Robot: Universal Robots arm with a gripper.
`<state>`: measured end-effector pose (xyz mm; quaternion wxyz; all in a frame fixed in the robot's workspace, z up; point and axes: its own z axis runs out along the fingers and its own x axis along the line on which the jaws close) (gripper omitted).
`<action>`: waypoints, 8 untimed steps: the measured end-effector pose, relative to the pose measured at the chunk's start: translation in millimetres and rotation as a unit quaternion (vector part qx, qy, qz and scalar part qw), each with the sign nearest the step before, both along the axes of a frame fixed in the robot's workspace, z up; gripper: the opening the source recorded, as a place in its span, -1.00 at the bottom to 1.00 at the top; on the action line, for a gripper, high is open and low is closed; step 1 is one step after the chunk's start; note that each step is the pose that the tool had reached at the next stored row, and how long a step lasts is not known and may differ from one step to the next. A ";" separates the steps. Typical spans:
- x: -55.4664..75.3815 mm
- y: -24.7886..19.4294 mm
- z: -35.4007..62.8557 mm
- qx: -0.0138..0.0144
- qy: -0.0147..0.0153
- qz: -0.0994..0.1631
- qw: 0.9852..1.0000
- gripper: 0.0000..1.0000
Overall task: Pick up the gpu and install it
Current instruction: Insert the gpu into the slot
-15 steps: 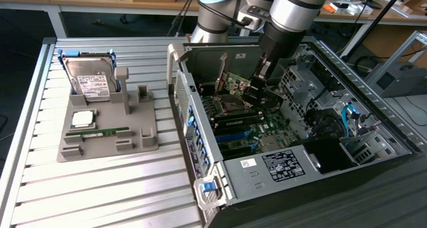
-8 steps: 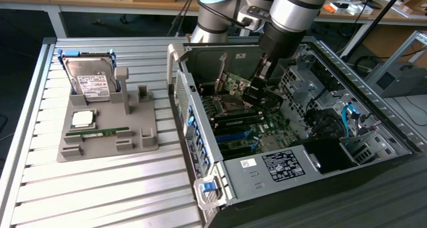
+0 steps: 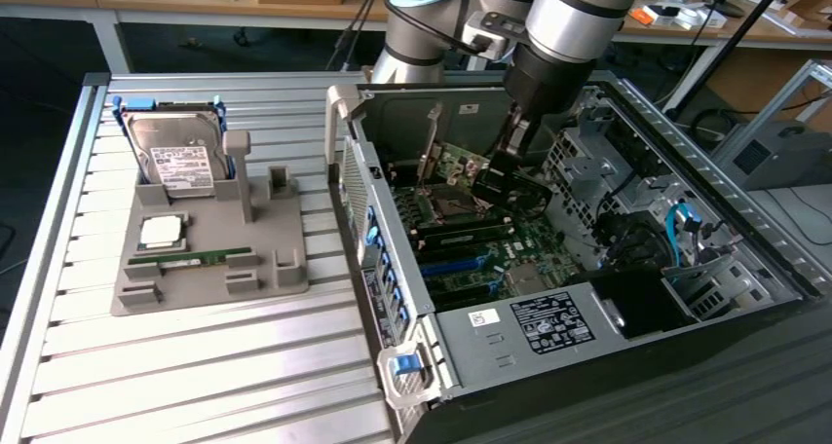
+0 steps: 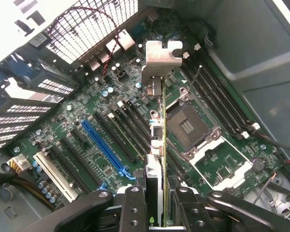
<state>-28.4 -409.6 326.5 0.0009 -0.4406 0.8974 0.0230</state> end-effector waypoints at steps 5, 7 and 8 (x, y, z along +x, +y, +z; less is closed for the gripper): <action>0.0 0.0 -0.1 0.000 0.000 0.008 1.000 -0.46; 0.0 0.0 -0.1 0.000 0.000 0.011 1.000 -0.46; 0.0 0.0 -0.1 0.000 0.000 0.012 1.000 -0.46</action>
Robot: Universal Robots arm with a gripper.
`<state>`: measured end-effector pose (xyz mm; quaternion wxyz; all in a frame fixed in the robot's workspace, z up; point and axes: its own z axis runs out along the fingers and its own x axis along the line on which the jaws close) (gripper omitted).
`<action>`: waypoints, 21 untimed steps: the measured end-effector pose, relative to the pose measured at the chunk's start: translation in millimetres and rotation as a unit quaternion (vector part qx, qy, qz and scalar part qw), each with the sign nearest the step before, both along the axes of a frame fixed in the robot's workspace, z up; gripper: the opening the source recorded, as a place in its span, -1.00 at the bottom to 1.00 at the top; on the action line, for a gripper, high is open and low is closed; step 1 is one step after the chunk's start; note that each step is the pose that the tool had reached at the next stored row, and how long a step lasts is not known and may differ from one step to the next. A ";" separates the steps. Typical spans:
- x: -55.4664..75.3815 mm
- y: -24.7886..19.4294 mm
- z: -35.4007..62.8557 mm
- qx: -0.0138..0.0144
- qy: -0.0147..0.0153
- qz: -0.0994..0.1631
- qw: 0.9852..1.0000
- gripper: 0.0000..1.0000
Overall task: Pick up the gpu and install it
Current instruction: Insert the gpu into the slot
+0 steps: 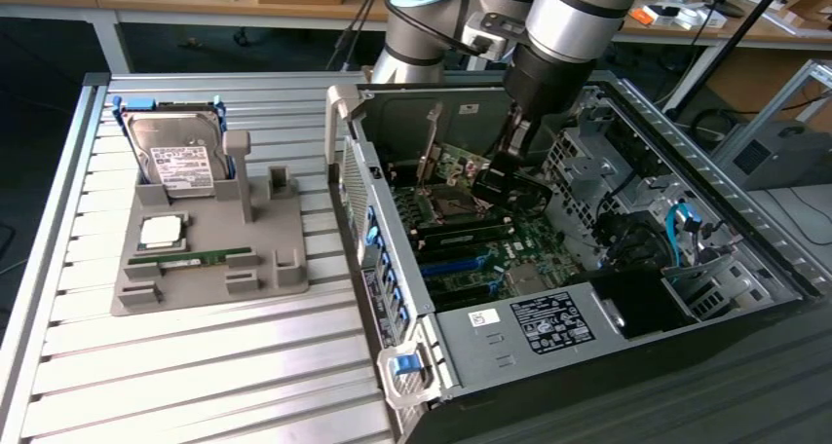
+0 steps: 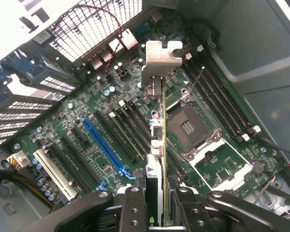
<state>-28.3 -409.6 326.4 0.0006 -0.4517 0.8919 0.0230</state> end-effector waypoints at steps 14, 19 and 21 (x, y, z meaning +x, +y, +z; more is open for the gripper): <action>0.0 0.0 -0.1 0.000 0.000 0.023 1.000 -0.46; 0.0 0.0 -0.2 0.000 0.000 0.032 0.999 -0.46; 0.0 0.0 -0.2 0.000 0.000 0.034 0.999 -0.46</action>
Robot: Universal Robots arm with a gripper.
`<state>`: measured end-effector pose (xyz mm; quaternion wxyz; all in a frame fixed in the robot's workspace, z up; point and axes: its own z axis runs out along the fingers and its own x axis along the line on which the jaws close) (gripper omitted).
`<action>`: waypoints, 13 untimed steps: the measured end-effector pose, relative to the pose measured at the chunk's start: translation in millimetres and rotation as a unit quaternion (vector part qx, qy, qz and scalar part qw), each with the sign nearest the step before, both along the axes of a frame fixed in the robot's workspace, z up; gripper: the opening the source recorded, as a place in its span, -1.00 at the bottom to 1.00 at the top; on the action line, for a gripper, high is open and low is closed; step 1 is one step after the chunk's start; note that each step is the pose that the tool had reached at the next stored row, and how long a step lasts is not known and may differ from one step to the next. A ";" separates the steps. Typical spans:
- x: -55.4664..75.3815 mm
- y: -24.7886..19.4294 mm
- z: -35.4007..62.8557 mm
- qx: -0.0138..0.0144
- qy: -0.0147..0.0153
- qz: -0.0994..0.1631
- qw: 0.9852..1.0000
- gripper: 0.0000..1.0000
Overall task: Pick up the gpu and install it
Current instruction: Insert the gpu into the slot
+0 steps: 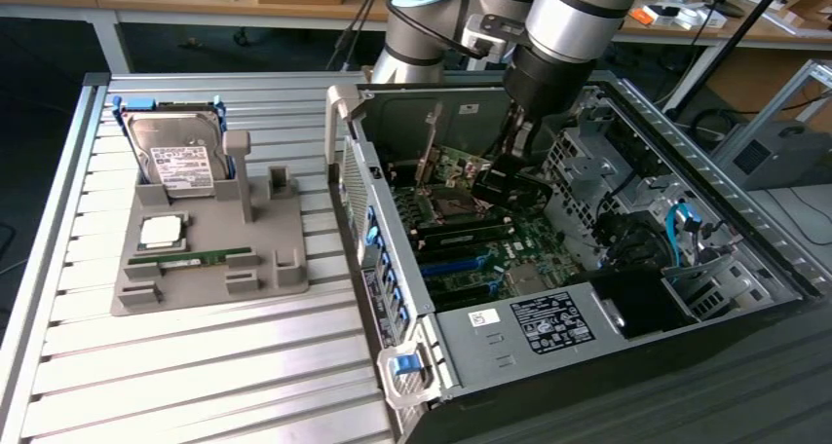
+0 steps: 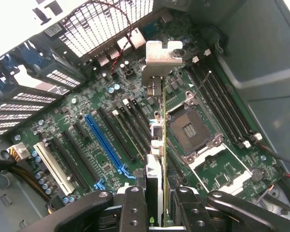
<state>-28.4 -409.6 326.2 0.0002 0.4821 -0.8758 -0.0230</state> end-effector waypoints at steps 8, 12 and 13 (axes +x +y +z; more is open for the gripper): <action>0.0 0.0 -0.1 0.000 0.000 0.011 1.000 -0.46; 0.0 0.0 -0.1 0.000 0.000 0.016 1.000 -0.46; 0.0 0.0 -0.1 0.000 0.000 0.017 1.000 -0.46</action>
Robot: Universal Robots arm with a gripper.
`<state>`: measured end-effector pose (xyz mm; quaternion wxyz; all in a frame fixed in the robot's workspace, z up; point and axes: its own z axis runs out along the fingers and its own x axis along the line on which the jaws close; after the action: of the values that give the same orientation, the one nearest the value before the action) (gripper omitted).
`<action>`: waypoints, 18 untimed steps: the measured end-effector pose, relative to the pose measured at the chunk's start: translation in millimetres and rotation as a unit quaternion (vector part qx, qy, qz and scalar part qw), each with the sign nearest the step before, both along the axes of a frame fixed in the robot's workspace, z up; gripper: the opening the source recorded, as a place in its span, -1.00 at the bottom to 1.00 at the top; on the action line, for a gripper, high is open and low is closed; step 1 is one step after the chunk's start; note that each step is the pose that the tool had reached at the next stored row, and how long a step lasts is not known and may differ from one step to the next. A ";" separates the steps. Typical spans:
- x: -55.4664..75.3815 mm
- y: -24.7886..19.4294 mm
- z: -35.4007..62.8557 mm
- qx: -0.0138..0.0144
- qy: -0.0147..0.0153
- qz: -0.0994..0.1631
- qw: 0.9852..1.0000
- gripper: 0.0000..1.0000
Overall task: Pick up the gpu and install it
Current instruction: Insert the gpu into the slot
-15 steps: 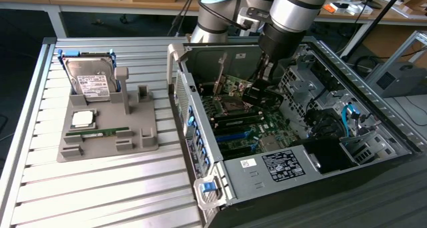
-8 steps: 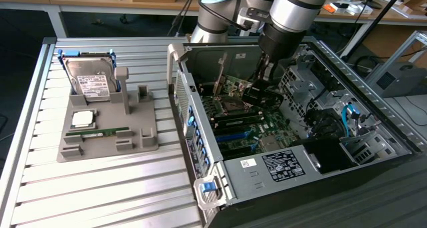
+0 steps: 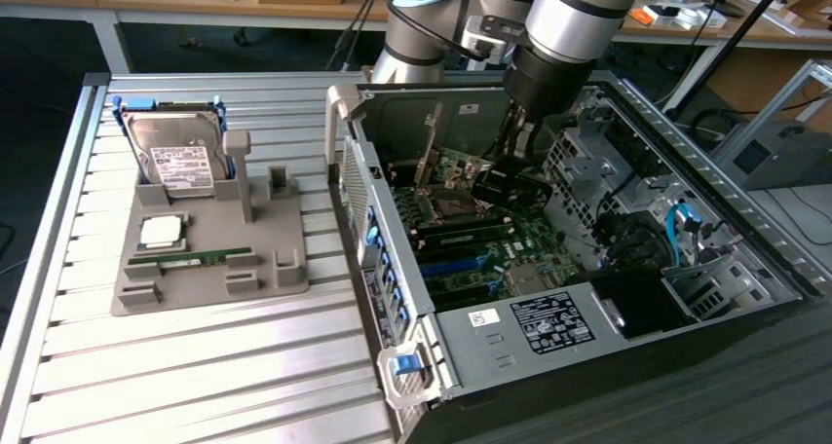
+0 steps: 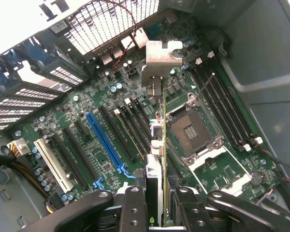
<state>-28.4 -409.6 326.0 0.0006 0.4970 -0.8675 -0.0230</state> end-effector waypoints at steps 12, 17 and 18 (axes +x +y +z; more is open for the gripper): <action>0.0 0.0 -0.1 0.000 0.000 0.016 1.000 -0.46; 0.0 0.0 -0.2 0.000 0.000 0.023 1.000 -0.46; 0.0 0.0 -0.2 0.000 0.000 0.024 1.000 -0.46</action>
<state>-28.4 -409.6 325.8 0.0011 0.5180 -0.8551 -0.0230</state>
